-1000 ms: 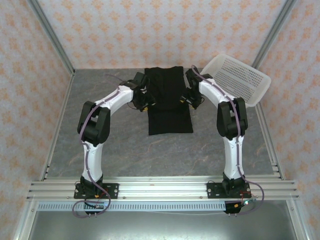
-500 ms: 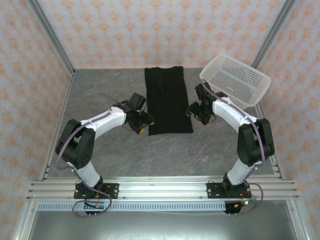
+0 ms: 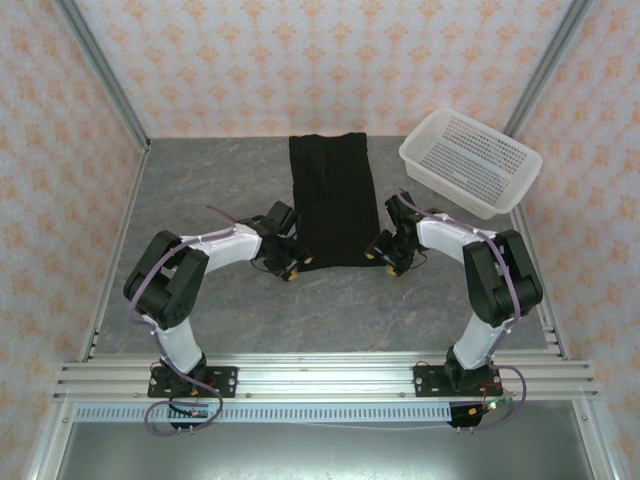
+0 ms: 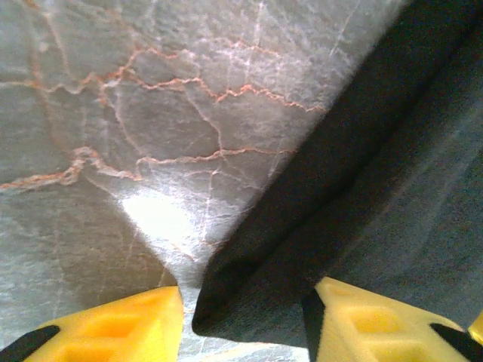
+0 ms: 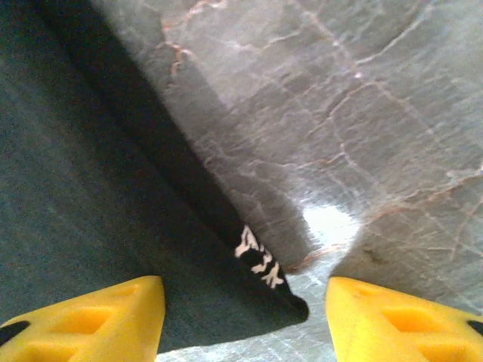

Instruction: Fold and stack the t-shirts

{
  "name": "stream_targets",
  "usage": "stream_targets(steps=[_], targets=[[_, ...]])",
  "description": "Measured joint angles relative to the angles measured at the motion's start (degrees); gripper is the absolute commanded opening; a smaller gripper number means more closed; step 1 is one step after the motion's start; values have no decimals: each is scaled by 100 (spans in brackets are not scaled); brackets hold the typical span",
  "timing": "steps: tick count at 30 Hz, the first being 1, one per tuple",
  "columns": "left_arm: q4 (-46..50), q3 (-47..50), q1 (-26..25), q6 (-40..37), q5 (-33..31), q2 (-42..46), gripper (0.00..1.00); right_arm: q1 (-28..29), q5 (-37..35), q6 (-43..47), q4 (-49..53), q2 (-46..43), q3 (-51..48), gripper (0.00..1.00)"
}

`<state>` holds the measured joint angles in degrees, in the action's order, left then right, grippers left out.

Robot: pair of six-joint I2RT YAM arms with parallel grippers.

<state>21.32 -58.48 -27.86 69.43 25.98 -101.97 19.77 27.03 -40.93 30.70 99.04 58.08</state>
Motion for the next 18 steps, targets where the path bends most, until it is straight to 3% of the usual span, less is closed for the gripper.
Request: stream_targets(steps=[7,11,18], targets=[[343,-337,59,59,68,-289,14,-66,-68,-184,304,149,118,17],[-219,-505,48,37,-4,-461,1,-24,26,-304,13,267,238,3],[-374,-468,48,-168,-310,-188,0,20,-7,-551,-249,225,271,0]])
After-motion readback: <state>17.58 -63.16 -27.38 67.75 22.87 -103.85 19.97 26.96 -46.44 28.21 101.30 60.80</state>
